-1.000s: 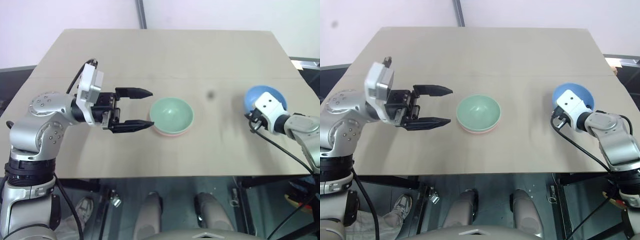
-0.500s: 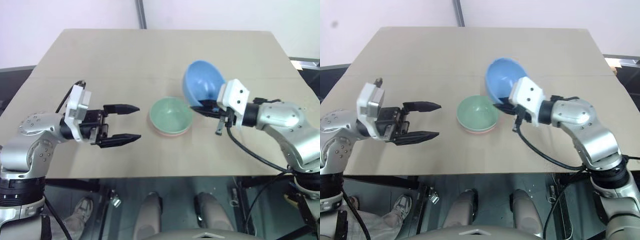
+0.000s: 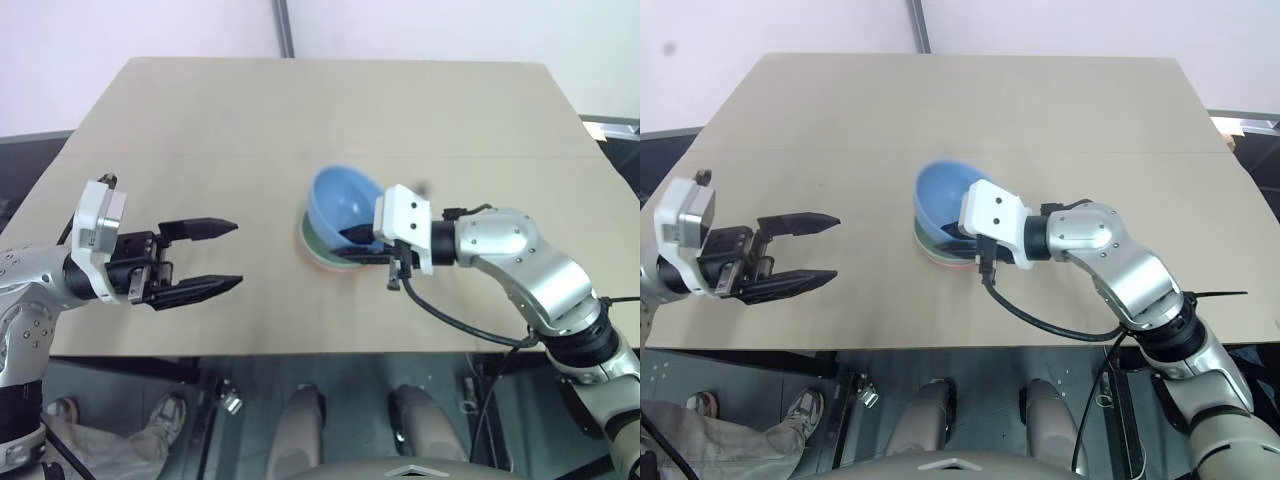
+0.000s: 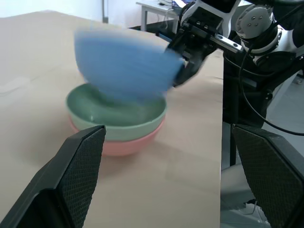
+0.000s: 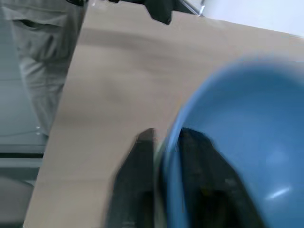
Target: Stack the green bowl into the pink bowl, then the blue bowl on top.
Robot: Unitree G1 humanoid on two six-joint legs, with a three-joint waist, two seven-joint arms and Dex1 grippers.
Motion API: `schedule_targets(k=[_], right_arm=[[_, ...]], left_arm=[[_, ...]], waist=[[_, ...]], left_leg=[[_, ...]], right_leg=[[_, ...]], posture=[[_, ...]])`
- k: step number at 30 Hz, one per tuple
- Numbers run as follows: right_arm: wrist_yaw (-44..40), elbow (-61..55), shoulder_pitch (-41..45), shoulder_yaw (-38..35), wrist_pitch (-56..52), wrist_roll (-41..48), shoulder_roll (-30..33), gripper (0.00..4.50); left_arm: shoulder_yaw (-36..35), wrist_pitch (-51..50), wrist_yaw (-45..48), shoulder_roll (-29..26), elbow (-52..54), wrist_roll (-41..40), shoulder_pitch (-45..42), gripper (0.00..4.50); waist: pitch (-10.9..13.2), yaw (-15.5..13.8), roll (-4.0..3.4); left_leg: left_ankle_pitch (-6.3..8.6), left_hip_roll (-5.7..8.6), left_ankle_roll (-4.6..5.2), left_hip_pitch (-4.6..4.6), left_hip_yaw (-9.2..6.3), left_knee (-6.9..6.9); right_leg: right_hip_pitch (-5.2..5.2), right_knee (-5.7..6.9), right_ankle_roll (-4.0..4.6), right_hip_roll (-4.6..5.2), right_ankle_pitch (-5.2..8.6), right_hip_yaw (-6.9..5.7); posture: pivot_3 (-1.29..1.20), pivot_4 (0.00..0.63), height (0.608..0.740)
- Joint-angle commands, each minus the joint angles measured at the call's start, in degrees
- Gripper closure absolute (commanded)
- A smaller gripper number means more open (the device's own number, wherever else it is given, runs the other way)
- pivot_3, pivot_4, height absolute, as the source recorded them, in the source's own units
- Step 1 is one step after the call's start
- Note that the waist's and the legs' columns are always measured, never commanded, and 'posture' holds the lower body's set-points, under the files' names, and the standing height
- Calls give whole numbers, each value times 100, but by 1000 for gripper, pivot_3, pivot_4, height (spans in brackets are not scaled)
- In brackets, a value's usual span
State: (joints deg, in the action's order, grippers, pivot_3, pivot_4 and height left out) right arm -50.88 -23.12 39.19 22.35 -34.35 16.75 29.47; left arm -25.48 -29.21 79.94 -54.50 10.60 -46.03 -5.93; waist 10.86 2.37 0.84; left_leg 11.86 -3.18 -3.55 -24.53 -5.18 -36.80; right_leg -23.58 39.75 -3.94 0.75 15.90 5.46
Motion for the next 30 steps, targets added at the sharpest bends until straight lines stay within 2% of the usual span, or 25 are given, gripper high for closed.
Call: schedule_targets(k=[1, 3, 9, 12, 13, 19, 21, 24, 30], right_arm=[[46, 9, 117, -102, 290, -138, -76, 1388], [155, -27, 125, -359, 247, -30, -156, 496], [337, -625, -320, -1479, -123, 659, 40, 496], [382, -965, -836, -2178, -786, 1091, 531, 496], [436, -998, -932, -2329, -945, 1224, 605, 239], [627, -1273, -2148, -3094, -673, 954, 1297, 239], [509, -1361, -2635, -3436, -654, 1060, 1491, 239], [144, -1402, -3362, -3958, -548, 1209, 1814, 239], [-211, -1224, -3977, -4585, -368, 1416, 2107, 239]], left_arm=[[-257, 57, -123, -44, 230, -78, 22, 0], [-297, 10, -338, -15, 325, -64, 61, 0], [-464, -49, -941, 143, 762, -40, 437, 0], [-452, 271, -1537, 546, 837, 280, 619, 0], [-420, 346, -1564, 578, 852, 373, 669, 0], [-585, 240, -1783, 761, 1145, 257, 1176, 0], [-606, 309, -1938, 781, 1234, 440, 1356, 0], [-734, 207, -1835, 800, 1378, 277, 1795, 0], [-871, 460, -1827, 871, 1424, 374, 2174, 0]], waist=[[0, 5, 0], [0, 13, -1], [0, -8, 0], [-1, -22, 1], [-1, -14, 3], [0, 14, 4], [-1, 6, 5], [-1, 3, 6], [-1, 11, 7]], left_leg=[[0, 0, 0, 0, 0, 0], [0, -1, 0, 1, 0, 3], [0, 0, 0, -2, 0, 8], [0, 2, 0, 0, 0, 15], [0, 3, 0, 1, 1, 14], [0, 2, 0, 16, 13, 24], [0, 1, 0, 16, 14, 25], [0, 2, 0, 17, 16, 25], [0, 0, 0, 50, 25, 26]], right_leg=[[0, 0, 0, 0, 0, 0], [-2, 1, 0, -2, 0, 0], [-2, -3, 0, 2, 0, 1], [-1, -5, 0, 5, 0, 1], [0, -7, 0, 6, 0, 1], [2, -7, 1, 4, 1, 12], [1, -7, 0, 3, 1, 14], [5, -12, 0, 5, 1, 16], [26, -15, -19, 4, 16, 23]], posture=[[0, 150, 740], [0, 150, 740], [0, 150, 740], [0, 150, 740], [0, 150, 740], [0, 150, 740], [0, 150, 740], [0, 150, 740], [0, 150, 740]])
